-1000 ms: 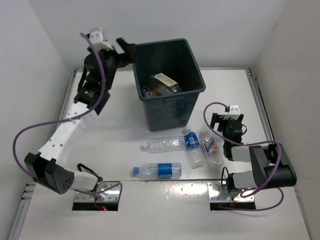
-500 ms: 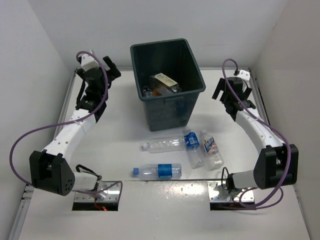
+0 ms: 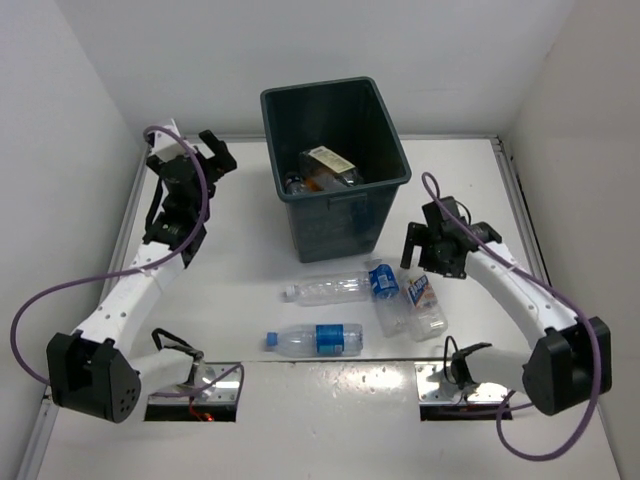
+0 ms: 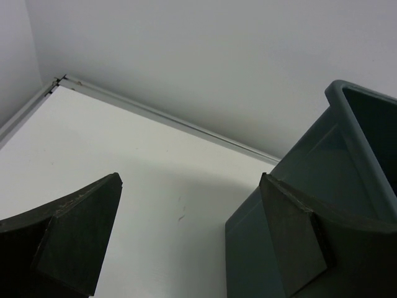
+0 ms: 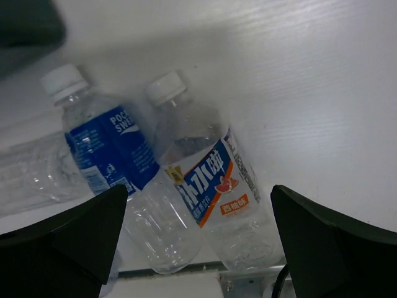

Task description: Put the plastic bottles in the bin

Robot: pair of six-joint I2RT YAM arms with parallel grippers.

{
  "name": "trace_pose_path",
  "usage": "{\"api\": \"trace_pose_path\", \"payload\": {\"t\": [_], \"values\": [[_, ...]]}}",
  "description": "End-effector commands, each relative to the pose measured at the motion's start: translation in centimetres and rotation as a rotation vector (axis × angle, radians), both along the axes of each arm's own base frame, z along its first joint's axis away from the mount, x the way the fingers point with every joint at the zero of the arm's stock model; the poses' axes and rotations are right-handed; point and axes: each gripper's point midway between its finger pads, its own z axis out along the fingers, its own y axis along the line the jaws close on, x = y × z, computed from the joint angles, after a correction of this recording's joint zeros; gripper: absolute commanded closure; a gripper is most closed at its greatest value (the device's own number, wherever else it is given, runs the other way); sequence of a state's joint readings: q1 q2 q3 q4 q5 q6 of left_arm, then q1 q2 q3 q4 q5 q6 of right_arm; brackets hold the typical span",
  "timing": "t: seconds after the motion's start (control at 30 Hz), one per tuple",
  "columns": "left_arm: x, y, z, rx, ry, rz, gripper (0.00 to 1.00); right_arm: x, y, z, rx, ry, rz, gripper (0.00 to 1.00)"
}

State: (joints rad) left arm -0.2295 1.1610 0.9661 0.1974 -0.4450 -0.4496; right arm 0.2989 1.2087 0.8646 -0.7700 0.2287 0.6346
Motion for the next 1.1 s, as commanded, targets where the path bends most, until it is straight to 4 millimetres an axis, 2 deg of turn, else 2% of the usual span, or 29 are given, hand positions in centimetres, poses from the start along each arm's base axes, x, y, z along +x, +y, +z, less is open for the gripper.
{"api": "trace_pose_path", "payload": {"t": [0.0,0.1,0.23,0.27,0.4,0.47,0.5,0.53,0.6,0.67,0.7,0.73,0.77,0.8,0.83,0.87,0.9,0.93,0.97,1.03,1.07], "values": [[-0.6,-0.3,0.8,-0.002,-0.021,-0.022,0.00,-2.0,0.9,-2.1,0.089,0.161,-0.050,0.00],[-0.9,-0.2,0.9,-0.001,-0.019,-0.022,0.00,-3.2,1.4,-4.3,0.062,0.240,-0.051,0.00],[-1.1,0.0,1.0,0.009,-0.017,-0.011,0.00,-4.1,1.4,-5.8,0.068,0.282,-0.085,0.00],[-1.3,0.1,1.3,0.017,-0.024,-0.011,0.00,-3.7,1.5,-5.8,0.074,0.266,-0.084,0.00],[-1.6,0.3,0.9,0.020,-0.013,-0.002,0.00,-4.9,0.7,-8.1,0.082,0.344,-0.118,0.00],[-1.7,0.5,0.5,0.031,-0.002,0.007,0.00,-5.6,0.7,-9.1,0.103,0.393,-0.120,0.05],[-1.9,0.6,0.8,0.029,-0.011,0.007,0.00,-5.9,0.4,-9.3,0.116,0.404,-0.141,0.11],[-1.9,0.8,0.6,0.031,-0.002,0.019,0.00,-6.0,0.3,-9.5,0.128,0.407,-0.141,0.23],[-2.0,1.0,0.1,0.033,0.007,0.028,0.00,-5.6,0.1,-9.1,0.147,0.388,-0.159,0.33],[-2.0,1.0,0.1,0.033,0.007,0.028,0.00,-4.5,-0.5,-8.1,0.165,0.343,-0.195,0.48],[-2.0,1.2,0.1,0.033,0.007,0.039,0.00,-3.4,-1.3,-6.7,0.168,0.301,-0.226,0.55],[-2.0,1.2,-0.3,0.035,0.016,0.039,0.00,-2.7,-1.6,-5.7,0.176,0.277,-0.243,0.55],[-2.0,1.2,-0.3,0.035,0.016,0.039,0.00,-1.9,-2.0,-4.7,0.184,0.247,-0.260,0.61],[-2.0,1.2,-0.3,0.035,0.016,0.039,0.00,0.4,-2.9,-2.2,0.204,0.160,-0.292,0.64],[-2.0,1.2,-0.3,0.035,0.016,0.039,0.00,1.2,-3.4,-0.7,0.210,0.131,-0.308,0.67],[-2.0,1.2,-0.3,0.035,0.016,0.039,0.00,3.7,-3.6,2.6,0.224,0.038,-0.307,0.68],[-2.0,1.2,-0.3,0.035,0.016,0.039,0.00,4.9,-4.2,4.6,0.204,-0.015,-0.335,0.70],[-2.0,1.2,-0.3,0.035,0.016,0.039,0.00,5.9,-4.4,5.6,0.202,-0.019,-0.358,0.73],[-2.0,1.1,-0.3,0.026,0.014,0.039,0.00,8.5,-4.4,9.8,0.230,-0.135,-0.359,0.76],[-2.0,0.9,-0.3,0.026,0.014,0.028,0.00,10.8,-4.2,13.7,0.268,-0.250,-0.371,0.76],[-2.0,0.9,-0.3,0.017,0.012,0.028,0.00,13.0,-4.2,17.8,0.317,-0.370,-0.372,0.76]]}}
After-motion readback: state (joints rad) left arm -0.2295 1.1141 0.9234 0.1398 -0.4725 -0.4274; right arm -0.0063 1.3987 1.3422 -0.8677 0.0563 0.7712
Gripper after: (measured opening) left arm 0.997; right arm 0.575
